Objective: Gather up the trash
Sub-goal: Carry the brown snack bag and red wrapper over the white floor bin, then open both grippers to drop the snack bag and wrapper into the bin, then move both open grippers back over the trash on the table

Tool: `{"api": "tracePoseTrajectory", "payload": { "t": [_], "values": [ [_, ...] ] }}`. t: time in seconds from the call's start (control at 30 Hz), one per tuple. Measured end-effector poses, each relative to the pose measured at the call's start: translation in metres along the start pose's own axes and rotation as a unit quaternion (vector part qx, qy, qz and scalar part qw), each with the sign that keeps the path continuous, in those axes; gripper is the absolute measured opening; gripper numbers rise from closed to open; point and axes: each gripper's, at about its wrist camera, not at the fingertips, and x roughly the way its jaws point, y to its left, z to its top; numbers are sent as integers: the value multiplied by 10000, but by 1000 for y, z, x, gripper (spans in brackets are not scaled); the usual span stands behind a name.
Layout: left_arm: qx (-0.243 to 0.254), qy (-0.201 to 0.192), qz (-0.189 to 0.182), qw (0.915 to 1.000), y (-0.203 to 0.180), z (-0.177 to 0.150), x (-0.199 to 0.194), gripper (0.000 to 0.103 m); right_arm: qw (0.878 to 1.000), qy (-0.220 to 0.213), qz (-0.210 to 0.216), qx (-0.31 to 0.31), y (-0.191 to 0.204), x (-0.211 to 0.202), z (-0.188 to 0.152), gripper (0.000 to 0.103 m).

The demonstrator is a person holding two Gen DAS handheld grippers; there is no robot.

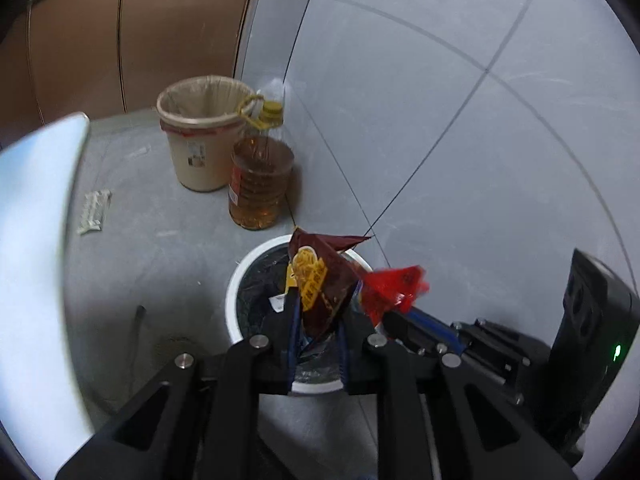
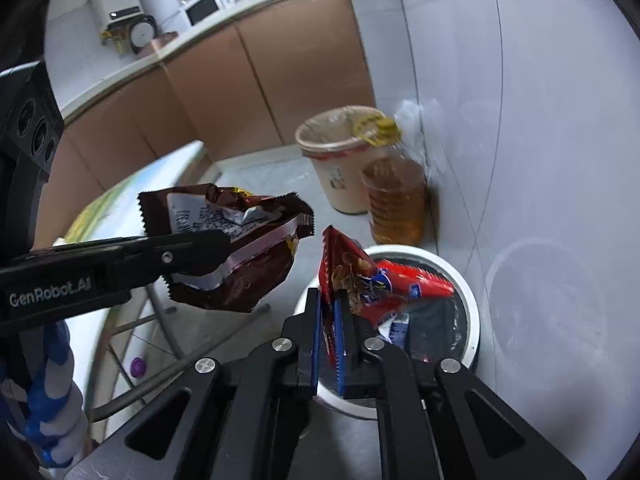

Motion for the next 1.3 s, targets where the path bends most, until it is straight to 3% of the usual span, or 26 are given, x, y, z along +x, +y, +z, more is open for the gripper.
{"api": "tracePoseTrajectory", "payload": {
  "t": [0.1, 0.2, 0.33, 0.47, 0.63, 1.0, 1.3],
  "values": [
    [-128, 137, -73, 9998, 1, 1, 22, 18, 9996, 145, -231, 29, -6, 17, -2, 9],
    [-143, 257, -111, 9995, -2, 2, 39, 23, 9989, 238, -385, 150, -16, 27, -6, 20],
    [-274, 238, -185, 9992, -1, 0, 39, 40, 9983, 294, -452, 218, -19, 26, -14, 24],
    [-360, 158, -225, 9990, 2, -3, 26, 41, 9982, 247, -471, 290, -17, 20, -17, 26],
    [-465, -141, -247, 9985, 6, -12, -8, 42, 9988, 122, -391, 272, -3, 5, -17, 31],
    [-473, -1056, 207, 9931, 14, -54, -116, 42, 9994, -326, -83, -116, 57, -50, -16, 39],
    [-418, -1282, 411, 9900, 14, -83, -170, 42, 9969, -608, 93, -481, 93, -94, -20, 42]
  ]
}}
